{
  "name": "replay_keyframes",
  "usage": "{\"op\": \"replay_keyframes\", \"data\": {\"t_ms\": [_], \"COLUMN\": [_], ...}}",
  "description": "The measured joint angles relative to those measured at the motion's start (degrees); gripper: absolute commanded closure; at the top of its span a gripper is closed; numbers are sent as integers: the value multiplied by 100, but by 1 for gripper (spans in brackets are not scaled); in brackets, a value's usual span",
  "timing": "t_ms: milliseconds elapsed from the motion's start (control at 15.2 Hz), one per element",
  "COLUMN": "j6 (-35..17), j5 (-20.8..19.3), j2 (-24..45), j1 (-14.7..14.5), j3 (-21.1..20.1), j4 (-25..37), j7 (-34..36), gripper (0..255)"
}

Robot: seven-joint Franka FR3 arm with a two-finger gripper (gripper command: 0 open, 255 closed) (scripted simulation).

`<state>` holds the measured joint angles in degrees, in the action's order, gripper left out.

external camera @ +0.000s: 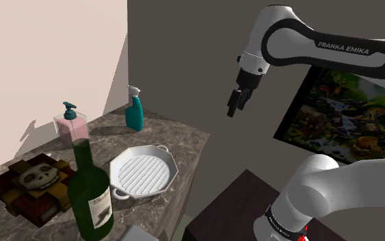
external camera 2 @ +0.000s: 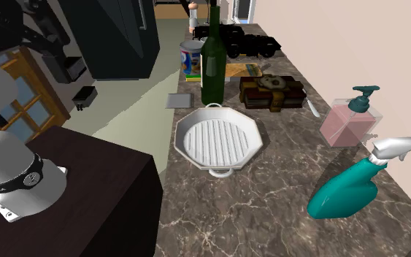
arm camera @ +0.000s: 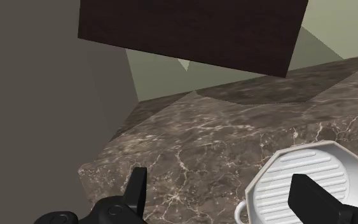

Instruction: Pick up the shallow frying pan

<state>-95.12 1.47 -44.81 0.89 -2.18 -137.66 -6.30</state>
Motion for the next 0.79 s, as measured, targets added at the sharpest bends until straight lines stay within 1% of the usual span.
{"op": "replay_keyframes", "data": {"t_ms": [66, 132, 264, 528, 792], "j6": [0, -105, -467, -1351, -2422], "j5": [0, 39, 202, 605, 1075], "j2": [0, 20, 88, 316, 843], "j1": [0, -3, -36, -135, -292], "j3": [0, 7, -17, -70, -151], "j4": [0, -72, -306, -798, -1150], "j7": [0, 18, 120, 312, 446], "gripper": [0, 0, 0, 0, 0]}}
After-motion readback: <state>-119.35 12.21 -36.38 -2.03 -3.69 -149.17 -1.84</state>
